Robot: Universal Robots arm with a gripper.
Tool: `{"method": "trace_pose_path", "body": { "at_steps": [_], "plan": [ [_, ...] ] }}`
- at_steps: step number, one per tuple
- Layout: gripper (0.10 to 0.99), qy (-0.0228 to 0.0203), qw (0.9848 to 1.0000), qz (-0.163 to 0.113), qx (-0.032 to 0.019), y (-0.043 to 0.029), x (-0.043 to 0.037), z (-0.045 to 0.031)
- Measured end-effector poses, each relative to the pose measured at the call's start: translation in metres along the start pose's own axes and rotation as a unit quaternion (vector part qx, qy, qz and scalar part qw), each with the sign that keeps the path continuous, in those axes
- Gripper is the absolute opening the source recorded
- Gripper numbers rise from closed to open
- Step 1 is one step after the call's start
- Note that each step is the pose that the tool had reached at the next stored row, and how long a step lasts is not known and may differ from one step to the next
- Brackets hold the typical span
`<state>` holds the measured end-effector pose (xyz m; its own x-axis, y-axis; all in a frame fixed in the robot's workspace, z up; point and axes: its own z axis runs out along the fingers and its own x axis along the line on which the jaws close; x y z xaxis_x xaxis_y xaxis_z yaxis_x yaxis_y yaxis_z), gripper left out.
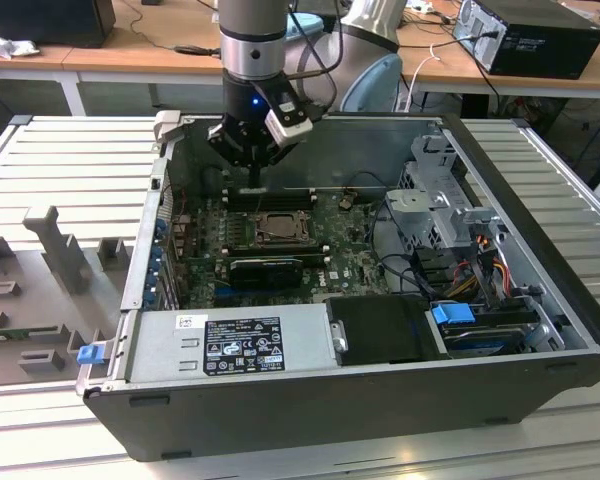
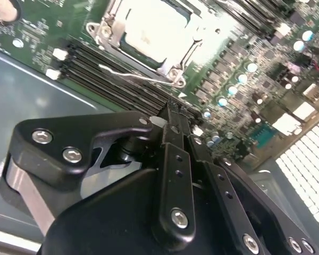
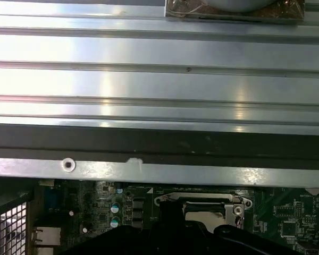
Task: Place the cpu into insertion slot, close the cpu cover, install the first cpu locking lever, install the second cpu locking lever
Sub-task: 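Install the first cpu locking lever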
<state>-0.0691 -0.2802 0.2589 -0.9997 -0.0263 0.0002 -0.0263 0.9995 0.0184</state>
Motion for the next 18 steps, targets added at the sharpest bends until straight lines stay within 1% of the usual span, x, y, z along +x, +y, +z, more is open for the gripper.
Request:
{"method": "trace_pose_path", "body": {
  "at_steps": [2,4,6,8,9,11,12,14,15,18],
  "plan": [
    [0.106,0.0000,1.0000,0.001,0.0000,-0.0002,-0.0053,0.0001],
    [0.106,-0.0001,1.0000,0.001,0.0000,-0.0002,-0.0081,0.0002],
    [0.106,-0.0001,1.0000,0.002,0.0000,-0.0003,-0.0128,0.0003],
    [0.106,-0.0001,1.0000,0.003,0.0000,-0.0006,-0.0223,0.0005],
    [0.106,-0.0001,1.0000,0.003,0.0000,-0.0007,-0.0257,0.0006],
    [0.106,-0.0002,1.0000,0.003,-0.0004,-0.0008,-0.0296,0.0012],
    [0.106,-0.0002,1.0000,0.003,-0.0029,-0.0009,-0.0300,0.0013],
    [0.106,-0.0005,0.9998,0.003,-0.0190,-0.0009,-0.0302,0.0016],
    [0.106,-0.0007,0.9997,0.003,-0.0256,-0.0010,-0.0303,0.0021],
    [0.106,-0.0007,0.9997,0.003,-0.0258,-0.0017,-0.0302,0.0035]
  ]
}}
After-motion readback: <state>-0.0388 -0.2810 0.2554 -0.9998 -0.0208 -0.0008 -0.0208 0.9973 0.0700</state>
